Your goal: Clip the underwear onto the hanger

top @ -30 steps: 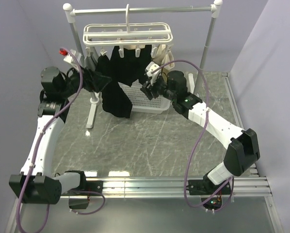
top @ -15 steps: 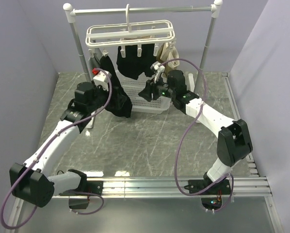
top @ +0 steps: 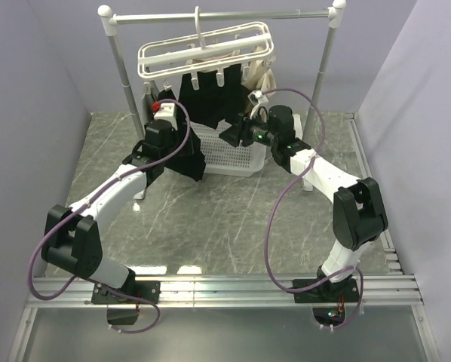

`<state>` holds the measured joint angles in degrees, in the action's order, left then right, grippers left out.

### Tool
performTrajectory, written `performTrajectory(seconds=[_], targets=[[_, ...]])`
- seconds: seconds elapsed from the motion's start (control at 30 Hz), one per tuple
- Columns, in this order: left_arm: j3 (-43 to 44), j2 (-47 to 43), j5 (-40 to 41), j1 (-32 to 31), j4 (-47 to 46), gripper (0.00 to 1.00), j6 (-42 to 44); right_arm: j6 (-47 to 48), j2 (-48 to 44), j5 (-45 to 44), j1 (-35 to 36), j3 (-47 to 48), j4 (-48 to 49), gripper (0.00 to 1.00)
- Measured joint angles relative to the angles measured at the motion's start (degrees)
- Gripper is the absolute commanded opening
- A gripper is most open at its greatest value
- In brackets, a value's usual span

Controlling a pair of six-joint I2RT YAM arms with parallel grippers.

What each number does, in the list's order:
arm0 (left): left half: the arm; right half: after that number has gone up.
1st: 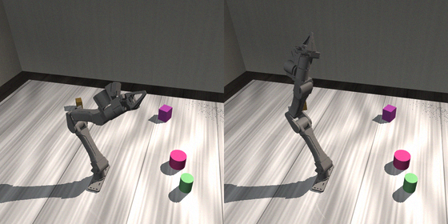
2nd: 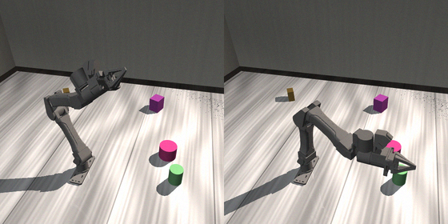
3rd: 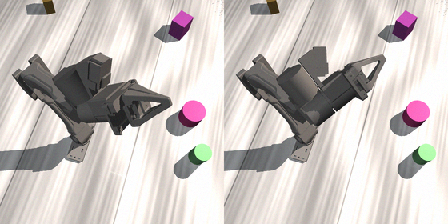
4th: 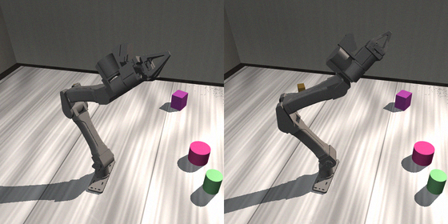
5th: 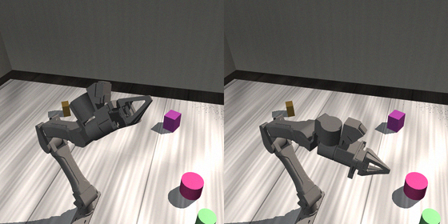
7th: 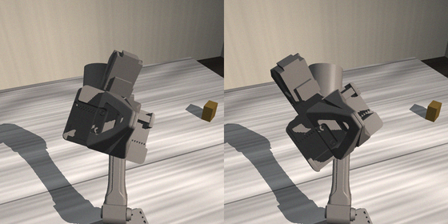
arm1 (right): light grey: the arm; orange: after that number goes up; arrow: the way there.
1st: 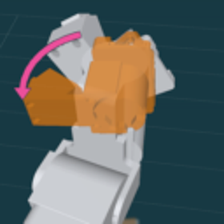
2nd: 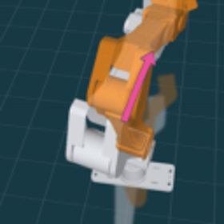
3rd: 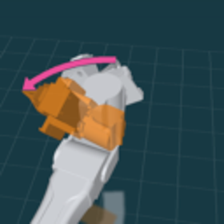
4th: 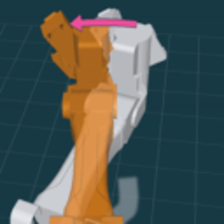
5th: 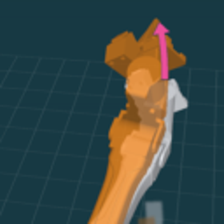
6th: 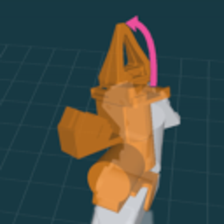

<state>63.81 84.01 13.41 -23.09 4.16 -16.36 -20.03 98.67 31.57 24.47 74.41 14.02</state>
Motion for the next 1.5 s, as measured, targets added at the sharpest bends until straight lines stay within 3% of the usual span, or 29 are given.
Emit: performTrajectory(seconds=[0.07, 0.13, 0.17, 0.23, 0.27, 0.37, 0.47, 0.53, 0.63, 1.2, 1.5], targets=[[1.09, 0.81, 1.03, 0.00, -0.24, 0.83, -0.07, -0.55, 0.11, 0.46, -0.04, -0.35, 1.07, 0.55], [1.81, 1.16, 1.46, 0.02, -0.68, 0.64, 0.04, -0.76, 0.20, 1.01, -0.11, -0.68, 1.84, 0.55], [1.86, 1.16, 1.44, 0.02, -0.92, 0.44, 0.28, -0.83, 0.42, 1.25, -0.15, -0.72, 2.14, 0.55], [1.90, 1.16, 1.22, 0.02, -1.33, 0.31, 0.79, -1.05, 1.27, 2.01, -0.17, -0.70, 3.26, 0.55], [1.90, 1.16, 0.76, 0.07, -1.38, 0.15, 1.20, -1.16, 1.77, 2.43, -0.20, -0.66, 3.61, 0.55], [1.90, 1.11, -2.16, 0.98, -1.42, 0.03, 2.36, -1.33, 4.07, 3.61, -0.26, -0.48, 4.11, 0.57], [1.75, 0.85, -6.10, 2.40, -1.38, 0.01, 3.78, -1.66, 7.32, 5.40, -0.42, 0.74, 4.24, 0.64], [0.92, -0.02, -8.74, 3.32, -1.36, 0.00, 5.14, -2.32, 9.53, 6.95, -0.61, 1.90, 4.39, 0.79], [-1.01, -2.51, -13.07, 4.57, -1.33, 0.00, 8.07, -4.96, 13.31, 10.43, -1.22, 3.61, 5.11, 0.88], [-4.83, -11.19, -32.76, 7.32, -0.98, 0.00, 14.49, -31.65, 22.86, 16.06, -0.66, 4.98, 22.36, 0.90], [-4.83, -14.27, -45.09, 9.44, -0.02, 0.00, 17.09, -39.26, 22.97, 17.64, 0.15, 3.30, 29.33, 0.93]])
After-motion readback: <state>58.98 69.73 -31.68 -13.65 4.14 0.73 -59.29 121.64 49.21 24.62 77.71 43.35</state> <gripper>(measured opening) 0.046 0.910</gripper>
